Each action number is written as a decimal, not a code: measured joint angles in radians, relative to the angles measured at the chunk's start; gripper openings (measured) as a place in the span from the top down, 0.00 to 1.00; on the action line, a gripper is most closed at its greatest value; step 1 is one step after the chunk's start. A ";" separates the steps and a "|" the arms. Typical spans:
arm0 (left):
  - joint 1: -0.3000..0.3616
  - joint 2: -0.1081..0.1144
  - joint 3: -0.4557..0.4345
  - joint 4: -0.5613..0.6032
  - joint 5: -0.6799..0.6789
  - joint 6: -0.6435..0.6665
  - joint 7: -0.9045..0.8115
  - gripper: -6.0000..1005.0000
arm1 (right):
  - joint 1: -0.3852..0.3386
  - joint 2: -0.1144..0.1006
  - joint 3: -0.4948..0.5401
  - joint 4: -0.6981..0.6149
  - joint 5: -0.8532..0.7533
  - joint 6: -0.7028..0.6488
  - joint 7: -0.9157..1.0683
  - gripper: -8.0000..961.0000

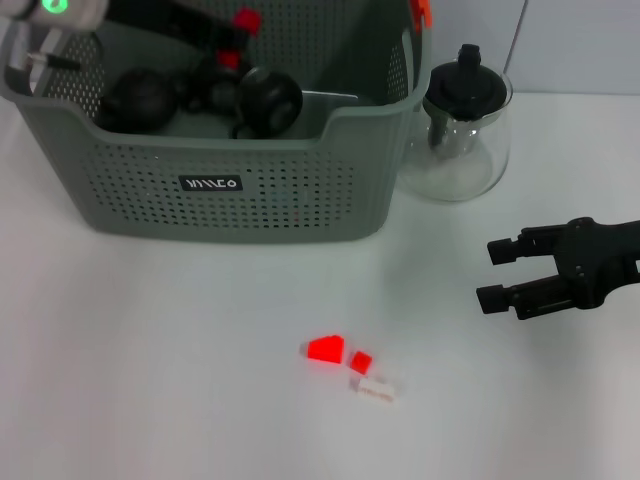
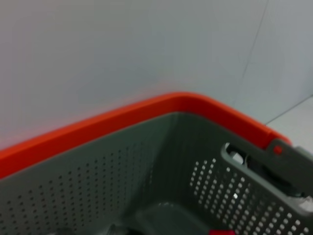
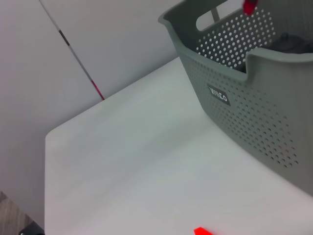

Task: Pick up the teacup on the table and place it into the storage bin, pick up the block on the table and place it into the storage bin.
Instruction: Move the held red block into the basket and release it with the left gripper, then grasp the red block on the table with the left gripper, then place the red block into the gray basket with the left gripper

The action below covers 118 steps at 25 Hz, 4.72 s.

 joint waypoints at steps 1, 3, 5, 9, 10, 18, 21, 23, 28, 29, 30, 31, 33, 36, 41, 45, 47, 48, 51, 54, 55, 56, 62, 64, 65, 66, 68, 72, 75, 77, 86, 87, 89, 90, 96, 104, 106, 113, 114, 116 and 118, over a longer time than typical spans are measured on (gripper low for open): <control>-0.003 -0.001 0.017 -0.016 0.008 -0.018 -0.003 0.74 | 0.000 0.000 0.000 -0.001 0.000 0.000 0.001 0.04; -0.007 -0.003 0.034 -0.029 0.018 -0.032 -0.005 0.74 | 0.000 0.000 -0.002 -0.002 0.000 0.000 0.002 0.04; -0.009 -0.008 0.040 -0.030 0.026 -0.040 -0.006 0.73 | 0.000 -0.001 -0.004 -0.002 0.000 0.000 0.003 0.04; -0.008 -0.015 0.041 -0.027 0.034 -0.049 -0.006 0.72 | 0.001 -0.002 -0.002 0.000 0.000 -0.001 0.002 0.04; -0.008 -0.016 0.041 -0.028 0.035 -0.050 -0.007 0.72 | 0.001 -0.002 -0.001 0.001 0.000 -0.001 0.001 0.04; 0.009 -0.019 0.024 0.035 0.011 0.012 -0.006 0.54 | -0.001 -0.004 0.001 -0.001 0.000 -0.002 -0.003 0.04; 0.058 -0.029 -0.025 0.166 -0.123 0.147 0.019 0.27 | -0.001 -0.004 0.002 0.001 0.000 -0.001 -0.005 0.04; 0.100 -0.031 -0.055 0.245 -0.265 0.251 0.059 0.23 | -0.002 -0.005 0.002 0.003 0.000 0.001 -0.005 0.04; 0.234 -0.038 -0.073 0.390 -0.643 0.555 0.252 0.15 | -0.002 -0.006 0.004 0.004 0.000 0.003 -0.006 0.04; 0.252 -0.045 -0.062 0.409 -0.664 0.585 0.279 0.15 | -0.002 -0.006 0.005 0.004 0.000 0.004 -0.006 0.04; 0.274 -0.054 -0.046 0.433 -0.678 0.610 0.308 0.16 | -0.002 -0.006 0.005 0.004 0.000 0.004 -0.006 0.04; 0.305 -0.068 -0.014 0.460 -0.671 0.624 0.342 0.16 | -0.002 -0.006 0.005 0.004 0.000 0.005 -0.005 0.04; 0.348 -0.093 0.064 0.495 -0.587 0.625 0.387 0.16 | -0.001 -0.006 0.006 0.004 0.001 0.009 -0.001 0.04; 0.373 -0.127 0.186 0.509 -0.414 0.617 0.414 0.16 | 0.002 -0.005 0.006 0.004 0.001 0.012 0.005 0.04; 0.358 -0.141 0.402 0.448 -0.178 0.504 0.387 0.16 | 0.004 -0.002 0.006 0.004 0.000 0.014 0.006 0.04; 0.304 -0.141 0.539 0.334 -0.037 0.348 0.354 0.16 | 0.003 -0.001 0.003 0.004 0.000 0.017 0.006 0.04; 0.271 -0.140 0.583 0.268 0.009 0.286 0.347 0.16 | 0.002 -0.001 0.000 0.005 0.000 0.018 0.006 0.04; 0.255 -0.140 0.600 0.240 0.026 0.258 0.344 0.16 | 0.001 -0.001 -0.001 0.005 0.000 0.018 0.006 0.04; 0.202 -0.139 0.651 0.149 0.068 0.185 0.330 0.16 | 0.000 0.000 -0.002 0.005 -0.001 0.019 0.005 0.04; 0.158 -0.141 0.681 0.077 0.094 0.126 0.318 0.16 | -0.001 0.000 -0.002 0.005 -0.001 0.020 0.003 0.04; 0.145 -0.141 0.690 0.053 0.101 0.105 0.315 0.16 | -0.002 0.000 -0.002 0.005 -0.001 0.020 0.002 0.04; 0.135 -0.142 0.699 0.034 0.104 0.089 0.314 0.16 | -0.003 0.000 -0.002 0.007 -0.002 0.022 0.001 0.04; 0.119 -0.144 0.778 -0.005 0.109 0.010 0.288 0.16 | -0.005 -0.004 -0.002 0.018 -0.002 0.031 -0.005 0.04; 0.111 -0.144 0.794 -0.019 0.110 -0.004 0.279 0.16 | -0.005 -0.004 -0.002 0.019 -0.002 0.032 -0.006 0.04; 0.107 -0.144 0.798 -0.027 0.110 -0.008 0.276 0.16 | -0.005 -0.004 -0.003 0.019 -0.002 0.032 -0.006 0.04; 0.104 -0.144 0.801 -0.035 0.111 -0.014 0.273 0.16 | -0.005 -0.004 -0.003 0.019 -0.002 0.032 -0.006 0.04; 0.103 -0.144 0.804 -0.044 0.112 -0.024 0.270 0.16 | -0.006 -0.004 -0.003 0.019 -0.002 0.032 -0.006 0.04; 0.103 -0.144 0.808 -0.048 0.113 -0.032 0.268 0.16 | -0.007 -0.006 -0.003 0.019 -0.003 0.031 -0.006 0.04; 0.103 -0.144 0.812 -0.051 0.113 -0.036 0.268 0.22 | -0.007 -0.006 -0.003 0.019 -0.003 0.031 -0.006 0.04; 0.103 -0.144 0.819 -0.058 0.113 -0.045 0.268 0.27 | -0.007 -0.006 -0.004 0.019 -0.003 0.031 -0.006 0.04; 0.105 -0.145 0.848 -0.071 0.108 -0.074 0.268 0.57 | -0.007 -0.006 -0.004 0.019 -0.006 0.030 -0.006 0.04; 0.105 -0.145 0.848 -0.071 0.108 -0.075 0.268 0.57 | -0.007 -0.006 -0.003 0.019 -0.008 0.030 -0.006 0.04; 0.105 -0.145 0.848 -0.072 0.107 -0.076 0.268 0.57 | -0.006 -0.005 -0.003 0.019 -0.014 0.030 -0.006 0.04; 0.106 -0.145 0.848 -0.073 0.106 -0.076 0.268 0.57 | -0.006 -0.005 -0.003 0.019 -0.015 0.030 -0.006 0.04; 0.107 -0.145 0.863 -0.073 0.109 -0.069 0.253 0.58 | -0.006 -0.004 -0.003 0.019 -0.015 0.029 -0.007 0.04; 0.160 -0.145 0.755 0.077 0.090 0.039 0.211 0.71 | -0.007 -0.005 0.004 0.019 -0.015 0.023 -0.019 0.04; 0.192 -0.144 0.626 0.180 0.038 0.125 0.182 0.71 | -0.007 -0.005 0.004 0.019 -0.016 0.023 -0.019 0.04; 0.196 -0.115 0.048 0.379 -0.308 0.400 0.095 0.70 | -0.016 0.000 0.004 0.019 -0.015 0.021 -0.022 0.04; 0.184 -0.101 0.009 0.376 -0.327 0.400 0.085 0.69 | -0.017 0.000 0.004 0.019 -0.015 0.020 -0.022 0.04; 0.148 -0.063 -0.025 0.345 -0.328 0.343 0.055 0.69 | -0.018 0.001 0.004 0.019 -0.015 0.019 -0.022 0.04; 0.119 -0.037 -0.018 0.291 -0.292 0.255 0.026 0.69 | -0.018 0.002 0.003 0.019 -0.015 0.018 -0.023 0.04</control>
